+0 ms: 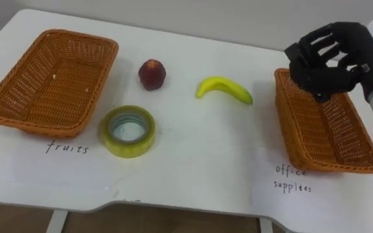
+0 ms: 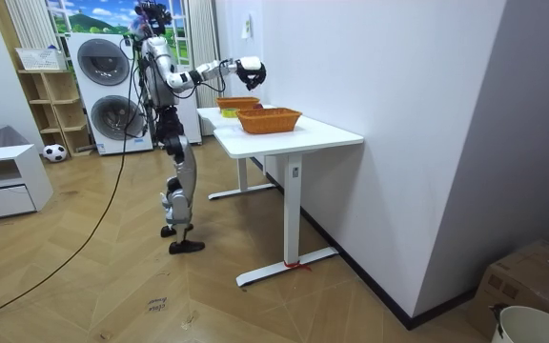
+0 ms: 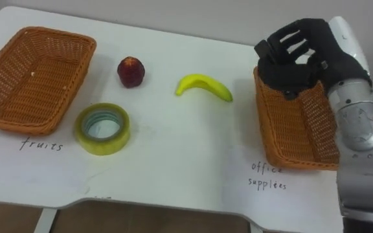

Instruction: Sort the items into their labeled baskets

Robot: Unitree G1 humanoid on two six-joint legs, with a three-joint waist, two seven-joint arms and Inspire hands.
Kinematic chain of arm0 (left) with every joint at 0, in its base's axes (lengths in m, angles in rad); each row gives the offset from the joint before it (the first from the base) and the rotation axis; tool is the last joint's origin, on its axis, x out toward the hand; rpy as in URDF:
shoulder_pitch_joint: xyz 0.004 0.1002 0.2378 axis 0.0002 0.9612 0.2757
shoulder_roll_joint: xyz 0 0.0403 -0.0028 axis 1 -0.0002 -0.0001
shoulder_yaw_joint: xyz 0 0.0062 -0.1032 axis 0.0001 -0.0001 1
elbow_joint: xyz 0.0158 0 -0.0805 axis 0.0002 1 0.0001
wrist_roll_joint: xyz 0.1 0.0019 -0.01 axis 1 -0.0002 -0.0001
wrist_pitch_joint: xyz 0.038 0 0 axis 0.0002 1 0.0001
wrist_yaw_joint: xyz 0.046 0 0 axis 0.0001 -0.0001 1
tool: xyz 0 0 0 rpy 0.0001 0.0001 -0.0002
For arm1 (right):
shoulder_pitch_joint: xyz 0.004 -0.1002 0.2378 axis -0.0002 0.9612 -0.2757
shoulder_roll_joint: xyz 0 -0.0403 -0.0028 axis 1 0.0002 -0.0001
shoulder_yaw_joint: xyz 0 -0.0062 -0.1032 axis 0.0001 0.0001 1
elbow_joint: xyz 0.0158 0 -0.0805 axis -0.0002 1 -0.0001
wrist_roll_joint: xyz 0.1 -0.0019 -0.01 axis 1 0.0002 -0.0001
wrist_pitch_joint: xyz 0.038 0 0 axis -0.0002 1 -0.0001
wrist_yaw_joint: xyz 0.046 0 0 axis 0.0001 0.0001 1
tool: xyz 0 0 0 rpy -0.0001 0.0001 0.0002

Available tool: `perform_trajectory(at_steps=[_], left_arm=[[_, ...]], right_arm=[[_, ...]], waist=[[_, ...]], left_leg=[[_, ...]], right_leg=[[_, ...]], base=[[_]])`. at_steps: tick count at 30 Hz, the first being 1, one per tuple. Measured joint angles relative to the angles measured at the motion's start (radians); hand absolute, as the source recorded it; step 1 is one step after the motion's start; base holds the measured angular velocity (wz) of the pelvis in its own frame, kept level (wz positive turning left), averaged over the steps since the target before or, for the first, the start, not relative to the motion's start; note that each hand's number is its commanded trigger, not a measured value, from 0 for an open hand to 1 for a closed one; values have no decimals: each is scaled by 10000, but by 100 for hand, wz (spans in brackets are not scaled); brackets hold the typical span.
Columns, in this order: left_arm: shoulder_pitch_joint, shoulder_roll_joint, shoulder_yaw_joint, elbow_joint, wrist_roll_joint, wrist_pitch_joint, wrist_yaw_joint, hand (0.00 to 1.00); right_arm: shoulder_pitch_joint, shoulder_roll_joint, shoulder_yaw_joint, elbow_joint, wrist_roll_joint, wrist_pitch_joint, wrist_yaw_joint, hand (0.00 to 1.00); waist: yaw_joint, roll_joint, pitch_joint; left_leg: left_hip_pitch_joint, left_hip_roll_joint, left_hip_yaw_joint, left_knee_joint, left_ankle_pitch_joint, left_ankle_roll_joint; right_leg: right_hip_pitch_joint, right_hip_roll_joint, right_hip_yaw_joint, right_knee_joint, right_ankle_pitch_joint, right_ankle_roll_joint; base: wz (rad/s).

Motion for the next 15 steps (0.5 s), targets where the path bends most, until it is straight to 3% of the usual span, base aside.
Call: perform_trajectory(at_steps=[7, 11, 15], left_arm=[[23, -20, 64, -127, 111, 1, -21, 0], [39, -39, 65, -151, 111, 0, -21, 0], [47, -40, 65, -150, 91, 0, -28, 0]], right_arm=[[343, -253, -40, 858, 198, -29, -298, 100], [732, -256, -212, 907, 332, -34, -300, 100], [737, -349, -217, 1317, 684, -51, -314, 100]], waist=[[-151, 72, -15], [-182, 214, -93], [-245, 199, -87]], left_leg=[[38, 9, 48, -30, -1, 0], [54, 8, 48, -41, -1, 0], [62, 6, 53, -38, -1, 0]], right_leg=[[-5, 9, 49, 32, 2, -1], [2, 7, 55, 36, 2, -1], [-1, 7, 81, 33, 1, -1]], base=[[-2], [0], [0]])
